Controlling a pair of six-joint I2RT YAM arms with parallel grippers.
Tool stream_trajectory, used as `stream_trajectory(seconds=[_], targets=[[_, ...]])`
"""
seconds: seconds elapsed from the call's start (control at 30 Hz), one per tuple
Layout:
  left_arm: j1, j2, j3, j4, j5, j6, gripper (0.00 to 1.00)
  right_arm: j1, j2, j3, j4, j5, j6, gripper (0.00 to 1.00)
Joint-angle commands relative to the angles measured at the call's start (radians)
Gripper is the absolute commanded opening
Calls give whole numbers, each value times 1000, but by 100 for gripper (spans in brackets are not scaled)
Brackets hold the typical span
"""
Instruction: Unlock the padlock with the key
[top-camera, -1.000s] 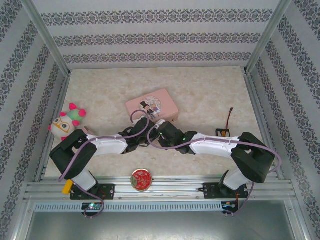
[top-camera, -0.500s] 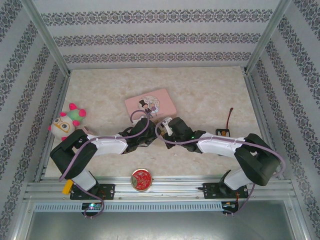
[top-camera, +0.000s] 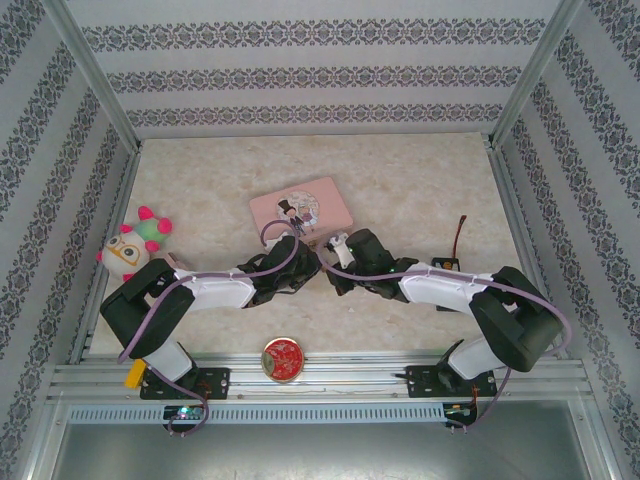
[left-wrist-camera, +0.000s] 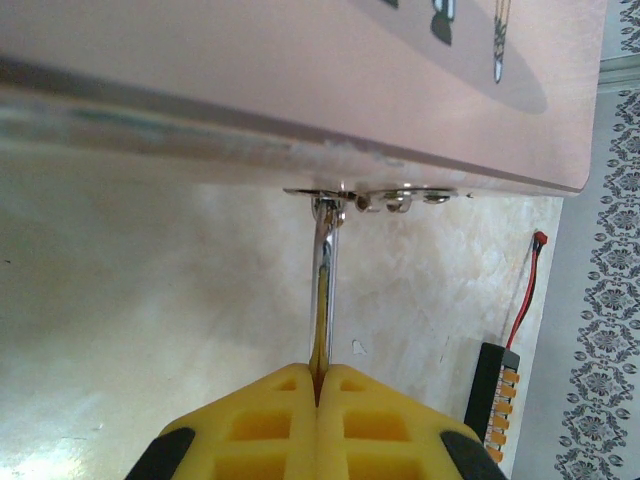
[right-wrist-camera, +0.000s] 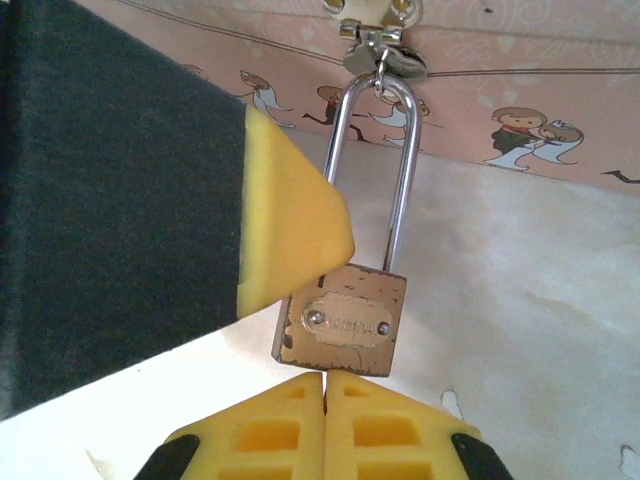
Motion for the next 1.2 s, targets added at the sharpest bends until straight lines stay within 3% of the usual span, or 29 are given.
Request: stream_trajectory(seconds=[0.0, 0.43, 0.6, 0.73, 0.93, 1.17], targets=[[-2, -10, -6, 10, 37, -14, 0, -25, 11, 3, 61, -84, 31, 0], [-2, -15, -1, 4, 36, -11, 0, -175, 51, -13, 177, -352, 335, 0], [-2, -16, -3, 2, 36, -10, 0, -189, 51, -10, 201, -387, 380, 0], [-2, -18, -3, -1, 33, -14, 0, -186, 31, -11, 170, -362, 364, 1], [-2, -15, -2, -9, 27, -18, 0, -147, -35, -18, 71, -241, 303, 22], [-2, -12, -5, -3, 27, -26, 0, -88, -97, -19, -20, -100, 240, 26]])
